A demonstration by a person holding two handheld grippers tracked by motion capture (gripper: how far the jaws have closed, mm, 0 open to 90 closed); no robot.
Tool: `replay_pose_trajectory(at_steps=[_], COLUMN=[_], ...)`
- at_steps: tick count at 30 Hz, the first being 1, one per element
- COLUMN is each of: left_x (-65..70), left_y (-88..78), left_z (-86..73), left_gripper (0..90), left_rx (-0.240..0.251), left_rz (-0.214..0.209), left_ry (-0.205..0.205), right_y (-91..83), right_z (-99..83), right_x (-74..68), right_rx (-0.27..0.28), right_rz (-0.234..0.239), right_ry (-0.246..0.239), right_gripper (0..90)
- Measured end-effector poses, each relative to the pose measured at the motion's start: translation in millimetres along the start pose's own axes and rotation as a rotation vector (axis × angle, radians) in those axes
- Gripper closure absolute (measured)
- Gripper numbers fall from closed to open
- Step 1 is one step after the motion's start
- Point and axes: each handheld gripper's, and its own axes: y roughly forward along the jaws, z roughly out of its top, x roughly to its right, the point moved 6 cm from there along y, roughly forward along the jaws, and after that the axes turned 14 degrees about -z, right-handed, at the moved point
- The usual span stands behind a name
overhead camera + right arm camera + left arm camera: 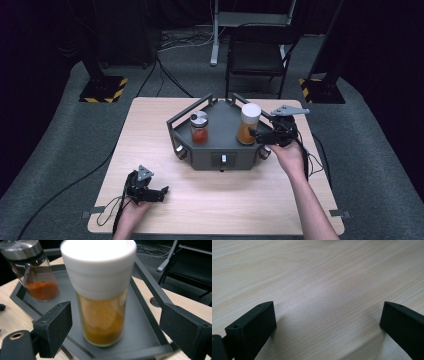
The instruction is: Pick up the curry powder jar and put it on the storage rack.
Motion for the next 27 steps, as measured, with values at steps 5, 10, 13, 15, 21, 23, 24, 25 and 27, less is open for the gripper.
replay_pose_trajectory(at_steps=[5,10,13,15,21,23,24,25,27], left_x=[0.0,0.0,0.0,-0.1,-0.2,-0.3,-0.2,-0.1,-0.2], left_y=[0.0,0.0,0.0,0.1,0.3,0.1,0.3,0.3,0.2], left_z=[0.0,0.0,0.0,0.0,0.2,0.3,0.1,0.2,0.3], left_gripper=[0.2,0.2,0.2,0.2,0.2,0.2,0.2,0.2,0.2], left_rx=[0.0,0.0,0.0,0.0,0.001,-0.002,0.001,0.0,-0.002], left_rz=[0.0,0.0,0.0,0.0,-0.001,-0.001,-0.001,-0.001,-0.001], left_ry=[0.001,0.001,0.001,0.001,0.002,0.003,0.002,0.002,0.004], right_y=[-3.9,-6.2,-7.9,-9.5,-13.4,-14.3,-14.9,-15.7,-16.9], right_z=[-10.5,-26.3,-36.1,-43.0,-60.6,-66.8,-69.7,-72.4,-78.0], right_x=[6.5,15.0,20.4,23.7,29.9,31.3,31.8,31.8,31.5], right_rx=[-0.006,-0.008,-0.014,-0.012,-0.03,-0.03,-0.031,-0.032,-0.032], right_rz=[-0.012,-0.02,-0.027,-0.028,-0.054,-0.058,-0.059,-0.062,-0.07], right_ry=[0.0,0.018,0.035,0.045,0.054,0.057,0.059,0.061,0.054], right_gripper=[8.7,8.7,8.6,8.8,8.3,8.6,8.6,8.3,8.3])
